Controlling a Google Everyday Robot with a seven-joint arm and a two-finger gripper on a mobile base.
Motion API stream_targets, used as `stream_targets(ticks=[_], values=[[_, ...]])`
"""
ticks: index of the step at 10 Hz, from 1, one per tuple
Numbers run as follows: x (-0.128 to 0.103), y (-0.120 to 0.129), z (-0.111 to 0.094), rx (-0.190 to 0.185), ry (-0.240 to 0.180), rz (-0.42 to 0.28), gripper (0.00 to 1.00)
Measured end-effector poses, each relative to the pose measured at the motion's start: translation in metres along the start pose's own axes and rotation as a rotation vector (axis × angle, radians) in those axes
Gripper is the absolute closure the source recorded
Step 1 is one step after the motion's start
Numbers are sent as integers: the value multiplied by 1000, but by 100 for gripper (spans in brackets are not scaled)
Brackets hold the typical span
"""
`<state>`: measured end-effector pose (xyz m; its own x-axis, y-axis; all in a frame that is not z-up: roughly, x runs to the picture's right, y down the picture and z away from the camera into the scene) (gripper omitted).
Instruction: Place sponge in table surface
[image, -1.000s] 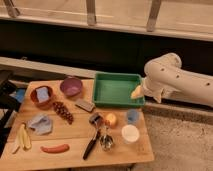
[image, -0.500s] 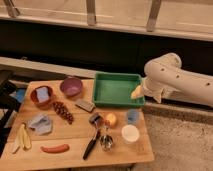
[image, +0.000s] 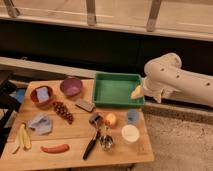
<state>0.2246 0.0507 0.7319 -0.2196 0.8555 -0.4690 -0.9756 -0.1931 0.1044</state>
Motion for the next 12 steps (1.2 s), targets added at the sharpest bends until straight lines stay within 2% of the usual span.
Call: stream_targets(ticks=[4,5,7,9,11,12], values=[[-2,0,-1,6,-5,0,20],[-9,-1,-2,9,-14,-1,20],[-32,13,-2,-12,-45,-35,20],[-54,49,-9,-49,-94,-82,20],[-76,104,-22,-110,-147,-138,20],[-85,124,-27,-136,-168,-159,20]])
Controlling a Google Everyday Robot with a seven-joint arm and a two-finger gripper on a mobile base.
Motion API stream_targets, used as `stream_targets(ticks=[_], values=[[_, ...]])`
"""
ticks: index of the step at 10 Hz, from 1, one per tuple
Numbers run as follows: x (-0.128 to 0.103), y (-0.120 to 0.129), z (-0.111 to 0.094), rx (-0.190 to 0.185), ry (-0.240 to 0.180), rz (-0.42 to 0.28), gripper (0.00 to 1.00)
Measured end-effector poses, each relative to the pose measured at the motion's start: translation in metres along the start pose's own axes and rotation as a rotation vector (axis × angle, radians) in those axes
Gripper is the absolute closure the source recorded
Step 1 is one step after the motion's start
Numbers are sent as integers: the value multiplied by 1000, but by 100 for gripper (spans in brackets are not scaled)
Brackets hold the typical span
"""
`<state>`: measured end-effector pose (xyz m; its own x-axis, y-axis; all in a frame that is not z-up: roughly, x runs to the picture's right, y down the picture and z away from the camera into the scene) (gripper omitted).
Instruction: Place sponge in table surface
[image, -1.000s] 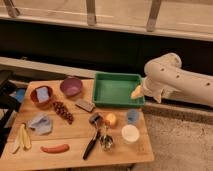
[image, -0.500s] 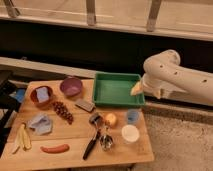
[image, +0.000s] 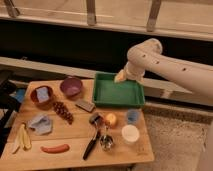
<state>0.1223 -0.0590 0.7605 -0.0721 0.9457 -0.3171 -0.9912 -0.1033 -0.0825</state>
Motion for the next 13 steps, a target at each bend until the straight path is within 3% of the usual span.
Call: stream_targets(ticks=[2,7,9,11,13], values=[[-19,38,-6,-73,-19,-37,20],[-19,36,-3,-73,-12,-45,20],[-13,55,9,-113,25,-88,20],[-5,98,23,-156,54,-147,20],[6,156,34,-208,75,-213,20]])
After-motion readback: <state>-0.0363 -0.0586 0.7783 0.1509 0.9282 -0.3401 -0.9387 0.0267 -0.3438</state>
